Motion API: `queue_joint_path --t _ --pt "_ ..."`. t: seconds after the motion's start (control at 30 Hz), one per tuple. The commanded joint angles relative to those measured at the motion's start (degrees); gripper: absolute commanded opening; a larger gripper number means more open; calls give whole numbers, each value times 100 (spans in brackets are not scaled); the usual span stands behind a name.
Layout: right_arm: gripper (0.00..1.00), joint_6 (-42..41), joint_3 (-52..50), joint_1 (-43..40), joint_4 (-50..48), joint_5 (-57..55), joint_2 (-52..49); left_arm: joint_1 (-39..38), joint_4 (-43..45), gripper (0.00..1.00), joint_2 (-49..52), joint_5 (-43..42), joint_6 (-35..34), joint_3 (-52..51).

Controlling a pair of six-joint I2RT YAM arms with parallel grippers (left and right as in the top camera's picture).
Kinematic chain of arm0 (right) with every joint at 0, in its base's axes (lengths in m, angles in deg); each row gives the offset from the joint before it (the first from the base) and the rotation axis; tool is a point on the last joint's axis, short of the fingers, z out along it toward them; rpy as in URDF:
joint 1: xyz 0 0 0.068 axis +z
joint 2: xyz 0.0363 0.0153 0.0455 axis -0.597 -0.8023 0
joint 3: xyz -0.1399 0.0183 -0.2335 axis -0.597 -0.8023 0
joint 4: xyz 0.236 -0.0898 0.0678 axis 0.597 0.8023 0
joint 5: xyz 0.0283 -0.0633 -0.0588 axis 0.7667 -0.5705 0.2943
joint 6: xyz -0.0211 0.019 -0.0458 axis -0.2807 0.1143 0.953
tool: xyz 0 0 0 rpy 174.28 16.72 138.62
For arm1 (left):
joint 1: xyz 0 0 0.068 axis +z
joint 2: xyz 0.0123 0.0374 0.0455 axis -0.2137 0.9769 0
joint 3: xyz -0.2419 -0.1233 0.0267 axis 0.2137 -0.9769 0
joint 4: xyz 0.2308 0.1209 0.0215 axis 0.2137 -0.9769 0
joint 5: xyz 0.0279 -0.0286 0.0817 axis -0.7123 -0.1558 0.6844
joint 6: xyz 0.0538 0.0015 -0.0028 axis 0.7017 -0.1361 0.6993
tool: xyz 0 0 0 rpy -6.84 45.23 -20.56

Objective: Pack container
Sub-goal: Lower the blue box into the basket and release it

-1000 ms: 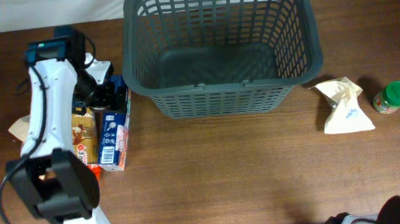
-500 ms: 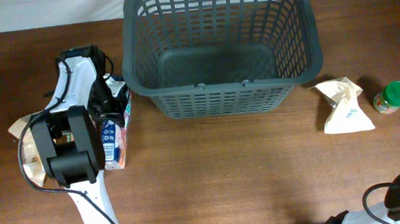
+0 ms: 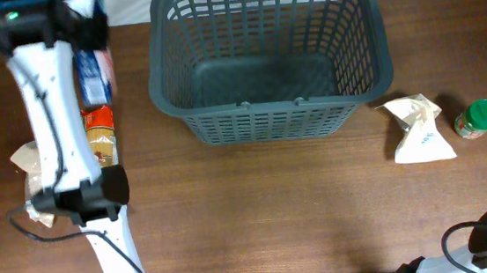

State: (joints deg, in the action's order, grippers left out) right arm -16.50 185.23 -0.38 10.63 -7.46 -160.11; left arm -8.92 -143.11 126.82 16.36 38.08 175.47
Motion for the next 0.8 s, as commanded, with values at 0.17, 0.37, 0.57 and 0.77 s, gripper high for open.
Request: queue_joint_path --t 0.17,0.37,0.57,0.77 --pt "99 -48 28 -11 -4 11 -35 -1829 629 2 -719 -868 4723 540" --pt "99 -48 28 -11 -4 11 -35 -3032 1515 2 238 -739 6102 -1165" --pt "99 -48 28 -11 -4 11 -35 -3158 1738 2 1091 470 6098 -2146" --pt "99 -48 28 -11 -4 11 -35 -3152 2098 99 988 511 5353 -2385"
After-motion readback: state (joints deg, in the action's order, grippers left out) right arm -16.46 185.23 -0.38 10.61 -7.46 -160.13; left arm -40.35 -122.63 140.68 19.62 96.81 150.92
